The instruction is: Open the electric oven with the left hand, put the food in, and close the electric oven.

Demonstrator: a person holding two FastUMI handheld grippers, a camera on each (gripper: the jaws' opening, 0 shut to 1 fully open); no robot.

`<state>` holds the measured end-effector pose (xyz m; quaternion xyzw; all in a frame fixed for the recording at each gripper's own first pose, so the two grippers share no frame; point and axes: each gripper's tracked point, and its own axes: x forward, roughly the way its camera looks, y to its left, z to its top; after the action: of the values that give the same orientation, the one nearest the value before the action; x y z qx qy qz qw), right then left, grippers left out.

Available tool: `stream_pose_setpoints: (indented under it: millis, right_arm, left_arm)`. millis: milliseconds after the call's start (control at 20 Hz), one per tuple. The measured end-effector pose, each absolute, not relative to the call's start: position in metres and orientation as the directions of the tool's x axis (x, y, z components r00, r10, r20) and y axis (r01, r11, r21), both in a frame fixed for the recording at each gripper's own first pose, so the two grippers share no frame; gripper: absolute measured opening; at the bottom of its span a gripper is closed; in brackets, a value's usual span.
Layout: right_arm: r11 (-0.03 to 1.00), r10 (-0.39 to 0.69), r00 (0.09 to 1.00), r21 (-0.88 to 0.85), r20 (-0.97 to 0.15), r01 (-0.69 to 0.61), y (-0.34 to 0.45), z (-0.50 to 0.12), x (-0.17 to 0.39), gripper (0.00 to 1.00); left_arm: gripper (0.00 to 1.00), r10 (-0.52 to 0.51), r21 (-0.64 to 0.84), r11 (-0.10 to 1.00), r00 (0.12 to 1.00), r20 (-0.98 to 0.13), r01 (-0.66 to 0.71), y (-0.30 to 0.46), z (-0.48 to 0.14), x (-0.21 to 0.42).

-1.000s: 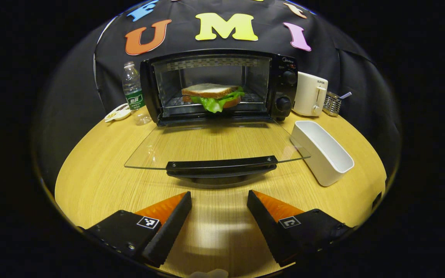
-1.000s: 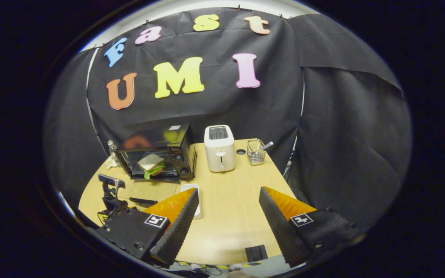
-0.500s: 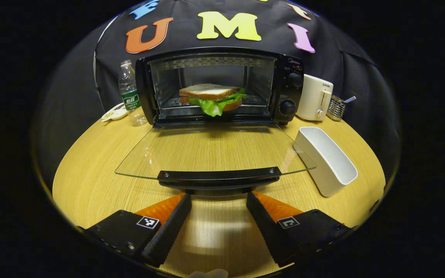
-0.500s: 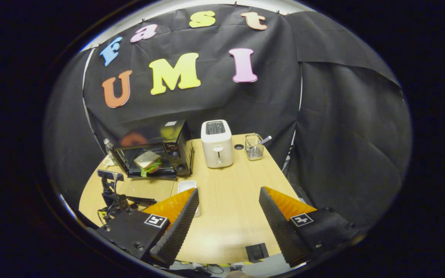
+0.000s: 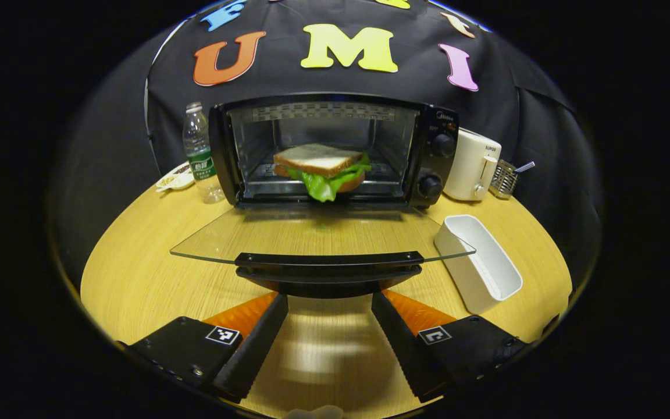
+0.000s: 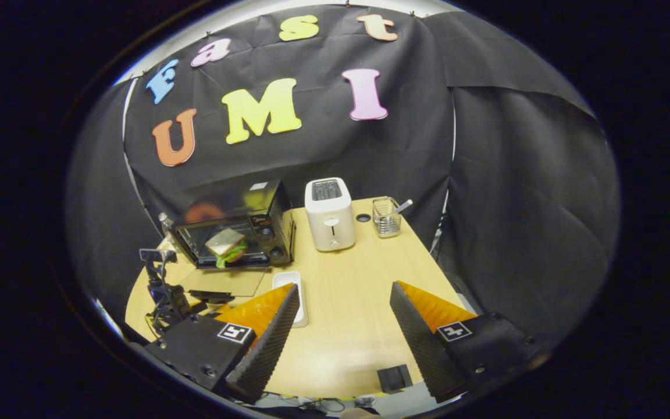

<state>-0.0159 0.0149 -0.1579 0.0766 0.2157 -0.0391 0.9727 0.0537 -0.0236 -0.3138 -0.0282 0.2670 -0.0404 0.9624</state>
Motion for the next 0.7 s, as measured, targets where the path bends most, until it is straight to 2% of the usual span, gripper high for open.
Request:
stream_pose_setpoints:
  millis: [250,700]
  right_arm:
    - [0.979,-0.037,0.906,0.167,-0.421,0.118,0.013,-0.158,-0.013,1.0]
    - [0.969,-0.048,0.904,0.2,-0.425,0.146,0.012,-0.16,-0.007,1.0]
  left_arm:
    - [0.95,-0.088,-0.08,0.995,0.882,-0.464,0.058,-0.019,-0.279,0.073]
    - [0.94,-0.082,-0.089,0.995,0.895,-0.439,0.048,-0.016,-0.253,0.105]
